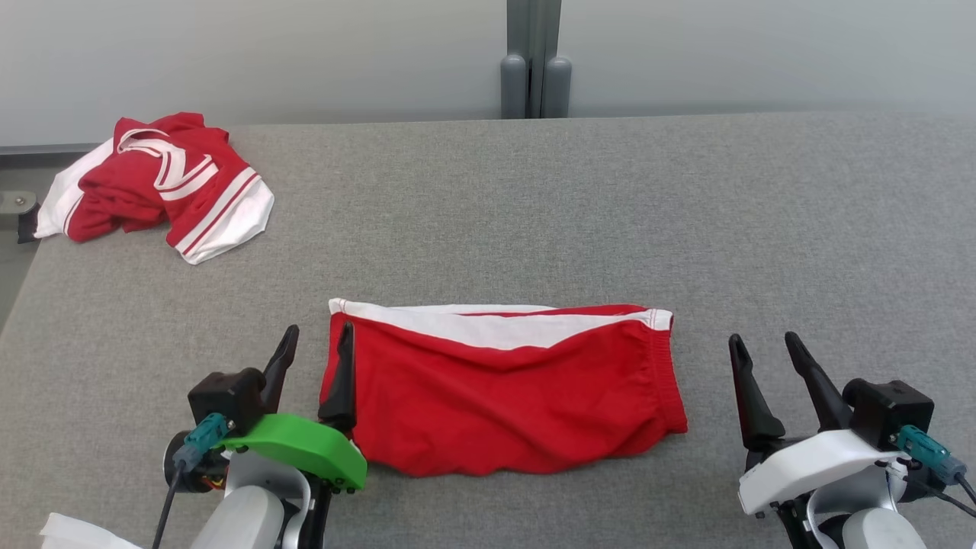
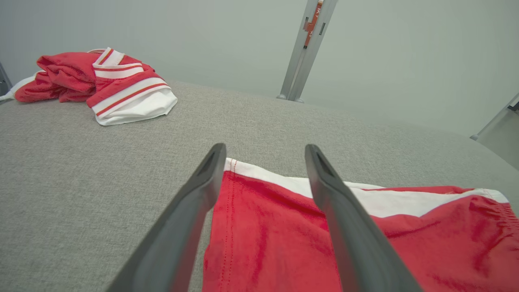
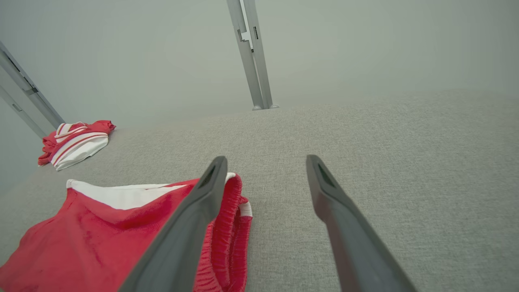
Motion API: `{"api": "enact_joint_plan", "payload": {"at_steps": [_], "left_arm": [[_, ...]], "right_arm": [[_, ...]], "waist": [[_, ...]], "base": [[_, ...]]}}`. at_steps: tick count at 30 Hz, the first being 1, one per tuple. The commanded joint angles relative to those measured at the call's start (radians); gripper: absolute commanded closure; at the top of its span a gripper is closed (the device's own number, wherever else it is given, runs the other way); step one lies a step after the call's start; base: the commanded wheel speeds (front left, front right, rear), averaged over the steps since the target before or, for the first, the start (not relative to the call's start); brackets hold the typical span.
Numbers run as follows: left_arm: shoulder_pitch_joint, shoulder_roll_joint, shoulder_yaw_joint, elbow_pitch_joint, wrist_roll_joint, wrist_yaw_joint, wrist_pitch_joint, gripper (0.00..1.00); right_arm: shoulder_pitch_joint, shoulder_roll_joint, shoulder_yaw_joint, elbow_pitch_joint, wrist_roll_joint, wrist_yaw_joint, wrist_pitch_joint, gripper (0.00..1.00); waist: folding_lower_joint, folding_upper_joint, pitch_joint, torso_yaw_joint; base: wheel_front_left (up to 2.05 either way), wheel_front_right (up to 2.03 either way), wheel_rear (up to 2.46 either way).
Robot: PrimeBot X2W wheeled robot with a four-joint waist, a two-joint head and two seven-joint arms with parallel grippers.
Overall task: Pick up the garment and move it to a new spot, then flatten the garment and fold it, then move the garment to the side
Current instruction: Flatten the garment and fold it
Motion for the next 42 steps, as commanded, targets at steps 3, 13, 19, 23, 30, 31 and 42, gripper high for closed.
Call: {"api": "enact_joint_plan", "payload": {"at_steps": [3, 13, 19, 23, 30, 31, 42], "left_arm": [[0.018, -0.004, 0.008, -0.009, 0.021, 0.015, -0.021, 0.0], [0.05, -0.017, 0.022, -0.042, 0.043, 0.039, -0.041, 0.0], [0.049, -0.03, 0.029, -0.037, 0.046, 0.036, -0.046, 0.0], [0.039, -0.039, 0.03, -0.029, 0.05, 0.031, -0.048, 0.0], [0.024, -0.045, 0.028, -0.015, 0.066, 0.024, -0.048, 0.0], [0.022, -0.045, 0.027, -0.013, 0.07, 0.022, -0.048, 0.0], [0.002, -0.059, 0.009, -0.001, 0.087, 0.016, -0.048, 0.0]], "right_arm": [[0.007, -0.002, -0.006, 0.028, 0.001, 0.0, 0.042, 0.0], [-0.101, -0.002, 0.034, 0.105, 0.023, 0.0, 0.245, 0.0], [-0.149, -0.002, 0.03, 0.183, 0.035, 0.0, 0.39, 0.0], [-0.179, -0.009, 0.018, 0.24, 0.041, 0.0, 0.455, 0.0], [-0.229, -0.013, 0.02, 0.339, 0.119, 0.0, 0.546, 0.0], [-0.236, -0.013, 0.024, 0.352, 0.135, 0.0, 0.56, 0.19], [-0.341, -0.066, 0.056, 0.448, 0.253, -0.001, 0.578, 1.0]], "waist": [[0.0, 0.0, -0.01, 0.004], [0.0, 0.0, -0.001, 0.052], [0.0, 0.0, 0.013, 0.084], [0.0, 0.0, 0.021, 0.098], [0.0, 0.0, 0.028, 0.106], [0.0, 0.0, 0.029, 0.104], [0.0, 0.0, 0.046, 0.067]], "base": [[0.0, 0.0, 0.0], [0.0, 0.0, 0.0], [0.0, 0.0, 0.0], [0.0, 0.0, 0.0], [0.0, 0.0, 0.0], [0.0, 0.0, 0.0], [0.0, 0.0, 0.0]]}}
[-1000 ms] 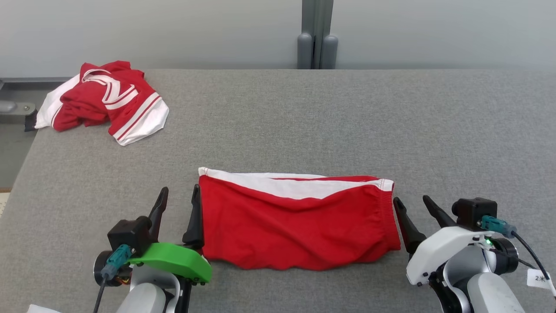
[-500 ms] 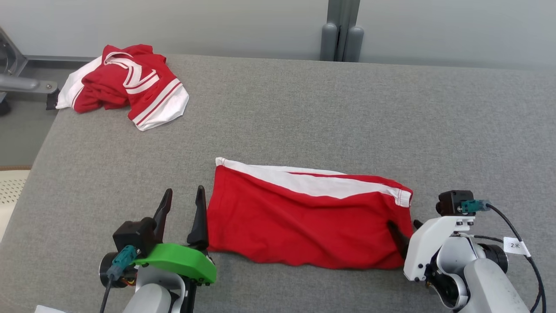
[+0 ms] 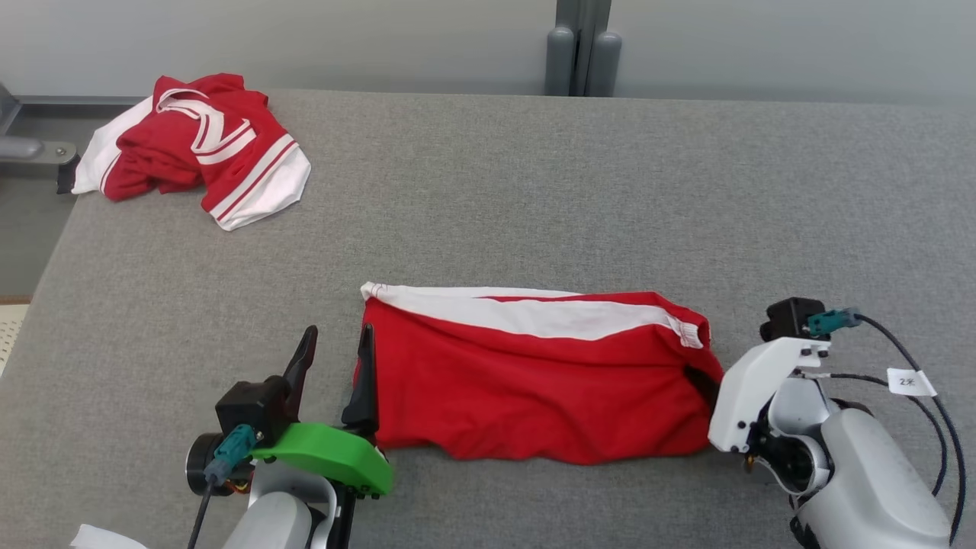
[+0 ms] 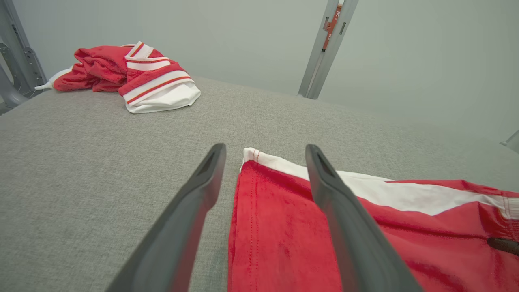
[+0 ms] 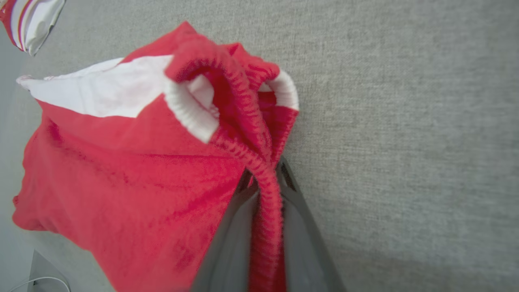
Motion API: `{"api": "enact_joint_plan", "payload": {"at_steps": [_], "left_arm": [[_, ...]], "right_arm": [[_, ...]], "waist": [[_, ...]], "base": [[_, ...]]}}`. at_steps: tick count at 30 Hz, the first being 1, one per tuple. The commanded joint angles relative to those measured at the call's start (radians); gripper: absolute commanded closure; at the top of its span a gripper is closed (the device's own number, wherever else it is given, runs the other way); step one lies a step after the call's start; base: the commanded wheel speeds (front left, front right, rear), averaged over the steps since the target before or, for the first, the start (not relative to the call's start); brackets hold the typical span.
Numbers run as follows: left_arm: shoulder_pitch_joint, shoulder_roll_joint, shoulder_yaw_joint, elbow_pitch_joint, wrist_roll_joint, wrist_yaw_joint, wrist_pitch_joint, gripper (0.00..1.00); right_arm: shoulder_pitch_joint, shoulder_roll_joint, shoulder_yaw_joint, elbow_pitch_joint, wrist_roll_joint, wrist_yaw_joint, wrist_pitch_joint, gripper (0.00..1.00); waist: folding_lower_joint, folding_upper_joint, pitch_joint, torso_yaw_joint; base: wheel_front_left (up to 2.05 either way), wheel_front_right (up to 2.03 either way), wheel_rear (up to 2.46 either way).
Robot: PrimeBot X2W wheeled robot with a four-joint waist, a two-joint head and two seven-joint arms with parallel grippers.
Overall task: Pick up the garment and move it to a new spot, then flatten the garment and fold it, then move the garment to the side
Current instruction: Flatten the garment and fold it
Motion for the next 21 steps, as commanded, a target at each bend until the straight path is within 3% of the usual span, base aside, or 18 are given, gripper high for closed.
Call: {"api": "enact_joint_plan", "payload": {"at_steps": [1, 7, 11, 21], "left_arm": [[-0.019, -0.002, -0.001, 0.001, 0.008, -0.002, -0.003, 0.0], [-0.018, -0.006, -0.007, 0.001, 0.012, -0.003, -0.003, 0.0], [-0.016, -0.006, -0.009, 0.002, 0.012, -0.005, -0.003, 0.0], [-0.011, -0.008, -0.023, 0.014, 0.011, -0.011, -0.003, 0.0]], "right_arm": [[-0.013, -0.037, -0.005, 0.006, 0.014, -0.002, 0.002, 1.0], [-0.017, -0.151, -0.05, 0.008, 0.037, -0.001, 0.018, 1.0], [-0.005, -0.189, -0.086, 0.0, 0.043, -0.001, 0.027, 1.0], [0.032, -0.121, -0.034, -0.149, 0.183, -0.001, 0.075, 1.0]], "waist": [[0.0, 0.0, 0.001, -0.011], [0.0, 0.0, -0.004, -0.035], [0.0, 0.0, -0.005, -0.047], [0.0, 0.0, -0.025, -0.038]], "base": [[0.0, 0.0, 0.0], [0.0, 0.0, 0.0], [0.0, 0.0, 0.0], [0.0, 0.0, 0.0]]}}
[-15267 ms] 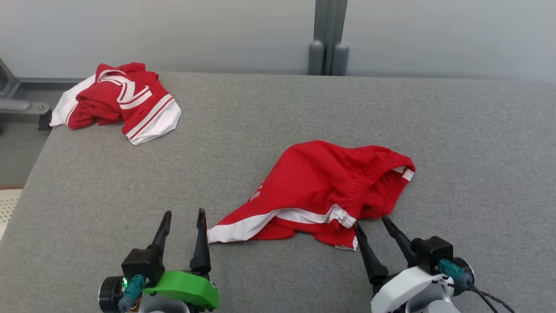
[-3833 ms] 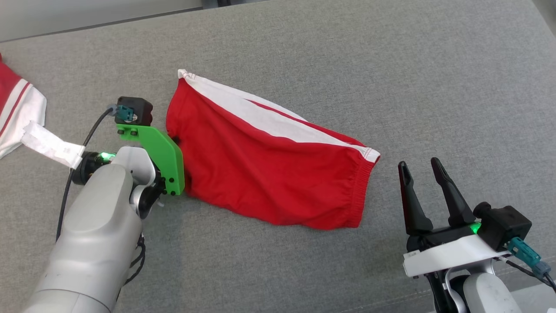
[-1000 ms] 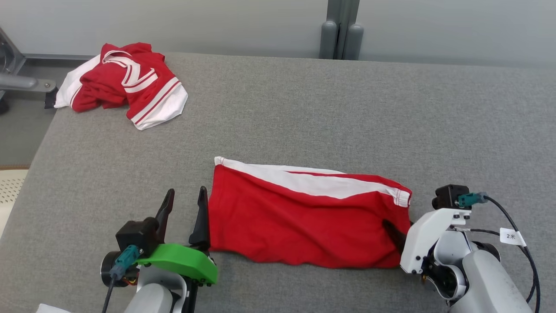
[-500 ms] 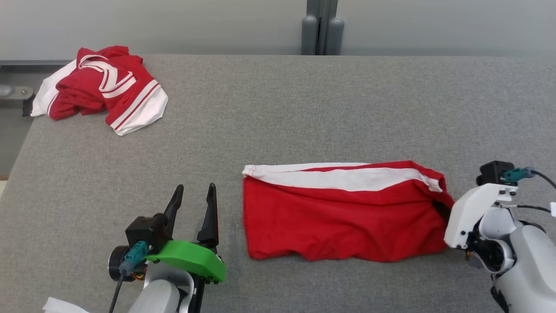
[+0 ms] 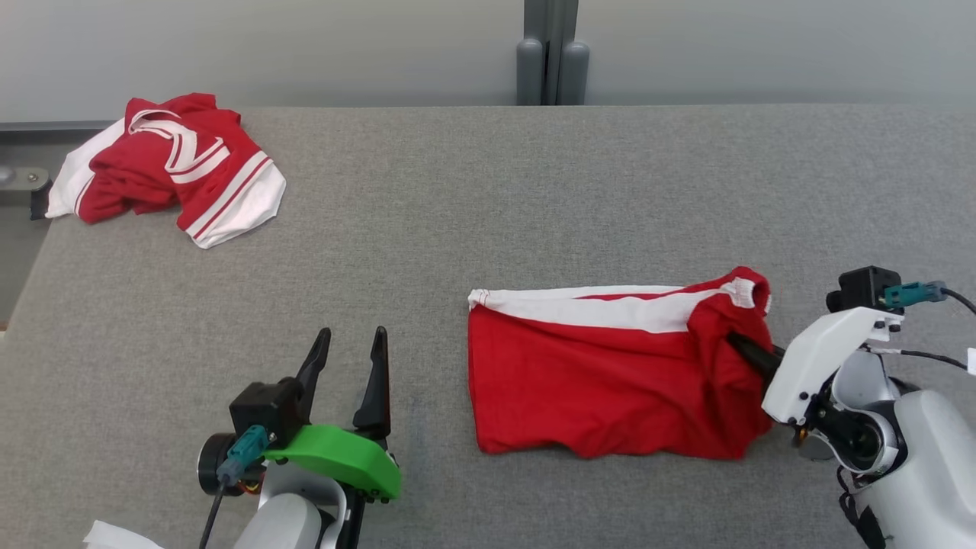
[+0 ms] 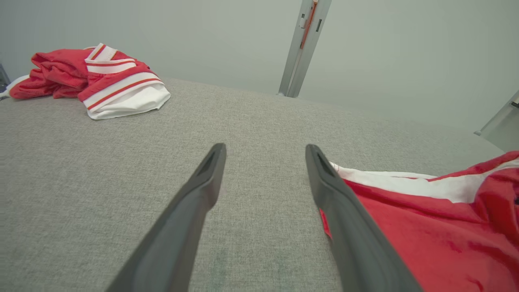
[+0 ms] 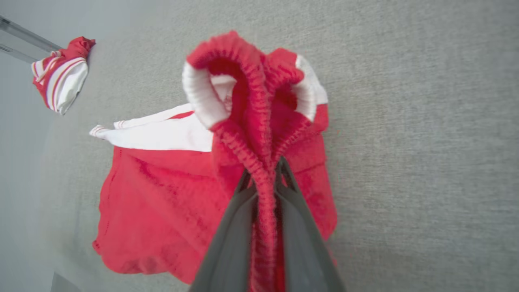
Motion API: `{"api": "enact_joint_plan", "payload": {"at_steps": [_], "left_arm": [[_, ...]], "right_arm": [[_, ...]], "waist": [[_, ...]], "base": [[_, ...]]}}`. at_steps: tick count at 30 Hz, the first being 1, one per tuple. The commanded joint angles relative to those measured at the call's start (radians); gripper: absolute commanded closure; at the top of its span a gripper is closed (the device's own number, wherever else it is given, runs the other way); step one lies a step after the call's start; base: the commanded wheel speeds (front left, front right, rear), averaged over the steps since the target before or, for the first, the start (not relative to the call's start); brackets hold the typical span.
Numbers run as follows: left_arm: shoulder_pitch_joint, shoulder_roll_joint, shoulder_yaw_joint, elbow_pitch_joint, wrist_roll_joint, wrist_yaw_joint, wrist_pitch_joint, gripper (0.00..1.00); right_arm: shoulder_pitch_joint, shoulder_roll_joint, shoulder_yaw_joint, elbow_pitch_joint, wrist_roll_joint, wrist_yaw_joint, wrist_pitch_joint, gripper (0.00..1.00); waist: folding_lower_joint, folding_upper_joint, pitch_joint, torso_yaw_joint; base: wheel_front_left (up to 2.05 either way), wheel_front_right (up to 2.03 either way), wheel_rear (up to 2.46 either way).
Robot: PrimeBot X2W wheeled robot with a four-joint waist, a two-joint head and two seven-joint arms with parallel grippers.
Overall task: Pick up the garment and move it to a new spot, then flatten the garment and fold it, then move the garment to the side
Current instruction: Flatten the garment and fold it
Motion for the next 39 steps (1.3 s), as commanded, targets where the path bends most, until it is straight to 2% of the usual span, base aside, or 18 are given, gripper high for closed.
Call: {"api": "enact_joint_plan", "payload": {"at_steps": [1, 6, 10, 23, 24, 27, 32, 36, 39], "left_arm": [[-0.005, 0.001, -0.001, 0.003, 0.005, -0.004, -0.003, 0.0], [0.002, 0.001, -0.006, 0.005, 0.0, -0.003, -0.001, 0.0], [0.005, -0.002, -0.011, 0.006, -0.004, -0.004, 0.0, 0.0], [-0.013, -0.022, -0.033, 0.019, -0.009, -0.011, -0.001, 0.0], [-0.014, -0.024, -0.033, 0.02, -0.009, -0.012, -0.001, 0.0], [-0.017, -0.028, -0.035, 0.023, -0.01, -0.013, -0.002, 0.0], [-0.021, -0.033, -0.034, 0.028, -0.009, -0.013, -0.003, 0.0], [-0.027, -0.036, -0.037, 0.03, -0.001, -0.016, -0.003, 0.0], [-0.032, -0.037, -0.039, 0.032, 0.005, -0.017, -0.003, 0.0]], "right_arm": [[0.018, 0.009, 0.012, -0.025, 0.022, 0.0, 0.009, 1.0], [0.042, 0.05, 0.063, -0.108, 0.08, 0.0, 0.035, 1.0], [0.038, 0.092, 0.092, -0.128, 0.108, 0.0, 0.05, 1.0], [-0.067, 0.158, 0.123, 0.065, 0.056, 0.0, 0.009, 1.0], [-0.074, 0.16, 0.124, 0.078, 0.054, 0.0, 0.004, 0.89], [-0.1, 0.163, 0.128, 0.123, 0.049, 0.0, -0.013, 0.0], [-0.135, 0.168, 0.15, 0.157, 0.083, 0.0, -0.04, 0.0], [-0.145, 0.168, 0.198, 0.123, 0.196, 0.0, -0.055, 0.0], [-0.152, 0.166, 0.215, 0.096, 0.194, 0.0, -0.088, 0.0]], "waist": [[0.0, 0.0, -0.008, 0.013], [0.0, 0.0, -0.019, 0.05], [0.0, 0.0, -0.023, 0.085], [0.0, 0.0, -0.013, 0.199], [0.0, 0.0, -0.011, 0.202], [0.0, 0.0, -0.006, 0.208], [0.0, 0.0, -0.002, 0.205], [0.0, 0.0, 0.0, 0.19], [0.0, 0.0, -0.001, 0.169]], "base": [[0.0, 0.0, 0.0], [0.0, 0.0, 0.0], [0.0, 0.0, 0.0], [0.0, 0.0, 0.0], [0.0, 0.0, 0.0], [0.0, 0.0, 0.0], [0.0, 0.0, 0.0], [0.0, 0.0, 0.0], [0.0, 0.0, 0.0]]}}
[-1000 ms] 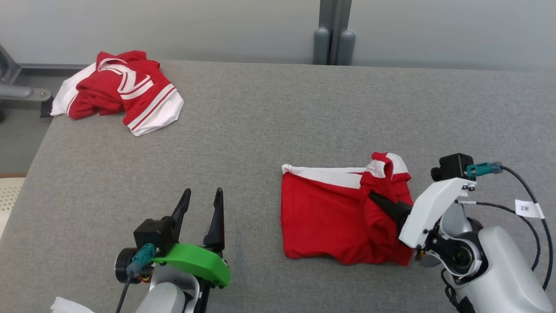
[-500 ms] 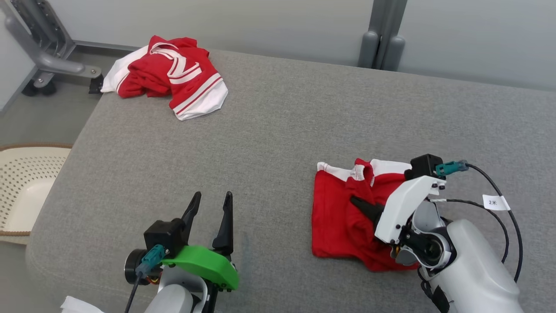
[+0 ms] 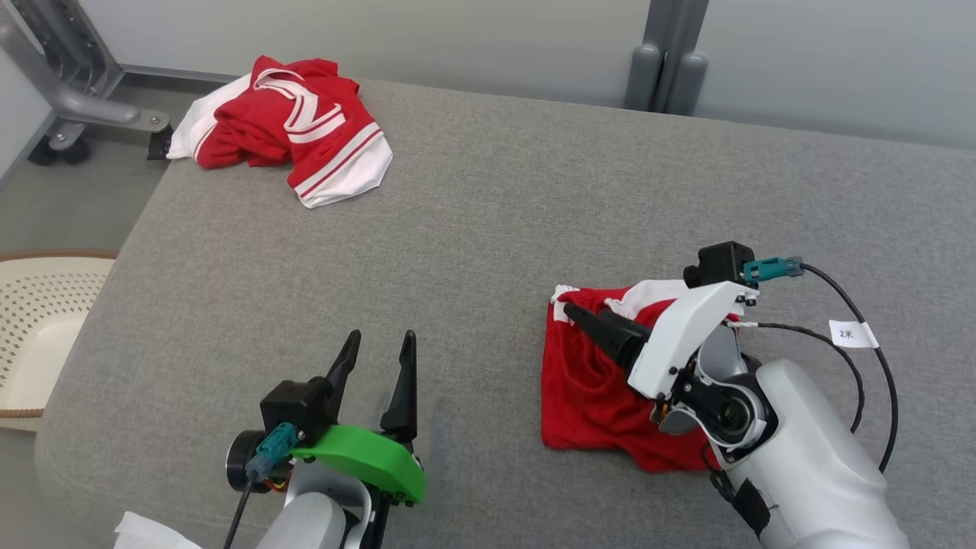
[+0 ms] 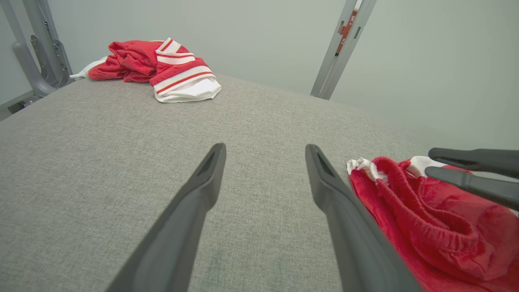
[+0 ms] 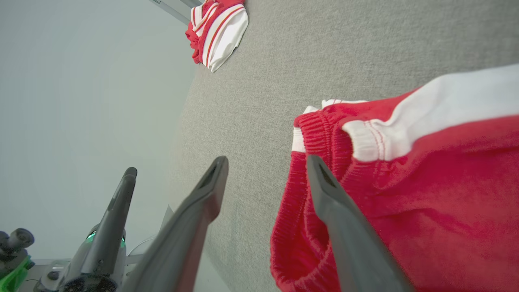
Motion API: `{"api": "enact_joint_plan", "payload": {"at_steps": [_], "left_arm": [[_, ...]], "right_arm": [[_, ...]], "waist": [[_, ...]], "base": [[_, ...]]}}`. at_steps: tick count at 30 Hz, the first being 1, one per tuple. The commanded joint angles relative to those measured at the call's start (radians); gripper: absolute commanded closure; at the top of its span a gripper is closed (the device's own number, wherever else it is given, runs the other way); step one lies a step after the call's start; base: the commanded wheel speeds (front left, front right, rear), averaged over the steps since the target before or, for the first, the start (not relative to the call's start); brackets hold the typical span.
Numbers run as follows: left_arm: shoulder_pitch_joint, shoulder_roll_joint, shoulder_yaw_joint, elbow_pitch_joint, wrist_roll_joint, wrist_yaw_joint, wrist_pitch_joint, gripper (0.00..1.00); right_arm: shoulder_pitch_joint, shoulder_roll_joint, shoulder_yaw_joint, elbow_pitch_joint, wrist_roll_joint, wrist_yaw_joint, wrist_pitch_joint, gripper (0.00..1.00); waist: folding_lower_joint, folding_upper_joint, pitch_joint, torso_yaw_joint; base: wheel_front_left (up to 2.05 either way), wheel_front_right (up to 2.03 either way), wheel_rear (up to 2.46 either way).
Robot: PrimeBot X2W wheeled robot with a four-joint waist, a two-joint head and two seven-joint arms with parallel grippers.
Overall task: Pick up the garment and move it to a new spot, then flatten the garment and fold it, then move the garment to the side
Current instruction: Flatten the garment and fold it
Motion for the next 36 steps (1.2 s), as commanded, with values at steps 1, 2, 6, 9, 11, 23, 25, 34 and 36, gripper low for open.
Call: {"api": "enact_joint_plan", "payload": {"at_steps": [1, 2, 6, 9, 11, 23, 25, 34, 36], "left_arm": [[-0.02, 0.0, -0.002, 0.0, 0.007, -0.005, -0.003, 0.0], [-0.024, -0.001, -0.003, -0.001, 0.01, -0.005, -0.003, 0.0], [-0.039, -0.003, -0.002, -0.008, 0.02, -0.006, -0.003, 0.0], [-0.056, -0.005, 0.005, -0.014, 0.03, -0.008, -0.002, 0.0], [-0.068, -0.007, 0.015, -0.017, 0.038, -0.007, -0.002, 0.0], [-0.009, -0.02, 0.125, -0.034, 0.085, -0.011, -0.002, 0.0], [0.02, -0.021, 0.147, -0.035, 0.091, -0.014, -0.002, 0.0], [0.133, -0.029, 0.222, -0.056, 0.129, -0.026, -0.002, 0.0], [0.151, -0.029, 0.233, -0.064, 0.136, -0.023, -0.002, 0.0]], "right_arm": [[-0.015, -0.005, 0.001, -0.016, -0.02, 0.0, -0.024, 0.0], [-0.017, -0.011, -0.001, -0.027, -0.038, 0.0, -0.047, 0.0], [-0.01, -0.047, -0.01, -0.069, -0.136, 0.0, -0.153, 0.0], [0.014, -0.067, -0.033, -0.09, -0.206, 0.0, -0.236, 0.0], [0.031, -0.079, -0.051, -0.101, -0.251, 0.0, -0.285, 0.0], [0.211, -0.062, -0.173, -0.17, -0.495, 0.0, -0.537, 0.0], [0.248, -0.053, -0.189, -0.184, -0.526, 0.0, -0.57, 0.0], [0.368, -0.012, -0.235, -0.263, -0.634, 0.0, -0.643, 0.0], [0.379, -0.008, -0.225, -0.284, -0.643, 0.0, -0.651, 0.0]], "waist": [[0.0, -0.0001, 0.0, -0.018], [0.0, -0.0001, 0.0, -0.027], [0.0, -0.0001, -0.001, -0.063], [0.0, -0.0001, -0.004, -0.094], [0.0, -0.0001, -0.007, -0.118], [0.0, -0.0001, -0.042, -0.23], [0.0, -0.0001, -0.05, -0.24], [0.0, -0.0001, -0.074, -0.263], [0.0, -0.0001, -0.078, -0.265]], "base": [[0.0, 0.0, 0.0], [0.0, 0.0, 0.0], [0.0, 0.0, 0.0], [0.0, 0.0, 0.0], [0.0, 0.0, 0.0], [0.0, 0.0, 0.0], [0.0, 0.0, 0.0], [0.0, 0.0, 0.0], [0.0, 0.0, 0.0]]}}
